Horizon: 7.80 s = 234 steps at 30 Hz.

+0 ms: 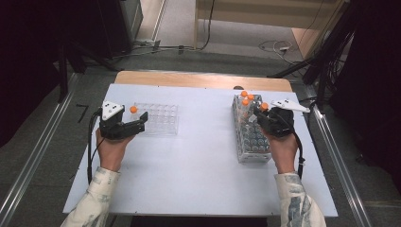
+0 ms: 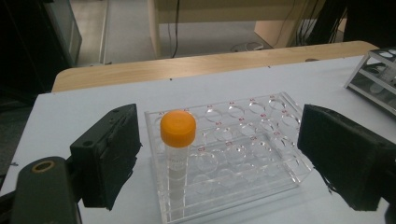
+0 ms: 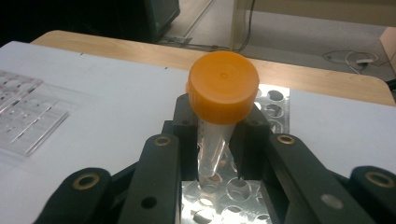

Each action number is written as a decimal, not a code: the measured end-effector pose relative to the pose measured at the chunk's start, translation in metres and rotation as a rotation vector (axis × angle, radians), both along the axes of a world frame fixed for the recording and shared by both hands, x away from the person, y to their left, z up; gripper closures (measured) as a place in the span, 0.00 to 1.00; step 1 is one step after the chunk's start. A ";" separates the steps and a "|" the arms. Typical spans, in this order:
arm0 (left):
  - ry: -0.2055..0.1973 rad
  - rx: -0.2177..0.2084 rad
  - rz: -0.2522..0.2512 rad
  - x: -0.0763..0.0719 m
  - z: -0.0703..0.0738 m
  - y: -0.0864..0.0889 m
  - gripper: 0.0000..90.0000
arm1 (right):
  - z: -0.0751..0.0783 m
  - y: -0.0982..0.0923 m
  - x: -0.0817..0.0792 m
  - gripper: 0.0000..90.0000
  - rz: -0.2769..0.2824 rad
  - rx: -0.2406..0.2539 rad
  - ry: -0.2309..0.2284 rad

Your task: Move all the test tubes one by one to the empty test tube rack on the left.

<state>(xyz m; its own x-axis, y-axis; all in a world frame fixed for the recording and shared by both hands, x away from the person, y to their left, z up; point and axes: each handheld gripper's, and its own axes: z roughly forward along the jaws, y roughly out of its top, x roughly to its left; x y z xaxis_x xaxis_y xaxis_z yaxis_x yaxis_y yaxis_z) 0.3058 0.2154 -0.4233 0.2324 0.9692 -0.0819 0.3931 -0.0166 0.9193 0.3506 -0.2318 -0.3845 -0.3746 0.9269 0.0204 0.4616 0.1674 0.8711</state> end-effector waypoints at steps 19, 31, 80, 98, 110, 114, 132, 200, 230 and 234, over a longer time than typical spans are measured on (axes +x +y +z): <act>-0.004 -0.019 -0.010 -0.003 0.002 0.001 0.16 | -0.005 0.032 -0.016 0.80 0.104 0.021 -0.015; 0.001 -0.010 -0.021 -0.002 0.001 -0.002 0.16 | -0.010 0.057 -0.015 0.80 0.154 0.022 -0.009; 0.002 -0.055 -0.263 -0.015 0.004 -0.058 0.17 | -0.047 0.168 -0.019 0.80 0.395 -0.067 0.058; 0.005 -0.017 -0.384 -0.020 0.002 -0.076 0.40 | -0.058 0.208 -0.036 0.80 0.505 -0.087 0.058; 0.021 0.033 -0.440 -0.020 -0.003 -0.082 0.76 | -0.057 0.209 -0.037 0.80 0.512 -0.086 0.066; 0.038 0.002 -0.449 -0.018 -0.003 -0.080 0.76 | -0.057 0.209 -0.036 0.80 0.512 -0.086 0.067; 0.017 0.017 -0.437 -0.020 -0.001 -0.082 0.78 | -0.055 0.207 -0.036 0.76 0.517 -0.066 0.067; -0.014 0.017 -0.091 0.022 -0.001 0.003 0.78 | -0.061 0.169 -0.034 0.36 0.456 -0.084 0.106; -0.021 -0.072 -0.101 0.011 0.008 -0.012 0.20 | -0.046 0.140 -0.025 0.36 0.380 -0.058 0.062; -0.033 -0.086 -0.115 0.008 0.007 -0.018 0.17 | -0.043 0.130 -0.023 0.35 0.361 -0.060 0.063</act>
<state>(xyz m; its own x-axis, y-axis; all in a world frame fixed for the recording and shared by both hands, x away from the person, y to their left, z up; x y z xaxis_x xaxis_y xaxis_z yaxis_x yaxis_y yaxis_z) 0.3142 0.1971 -0.4162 0.3459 0.9256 -0.1535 0.3625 0.0190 0.9318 0.3275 -0.1017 -0.4274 -0.6773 0.7357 0.0038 0.4164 0.3791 0.8264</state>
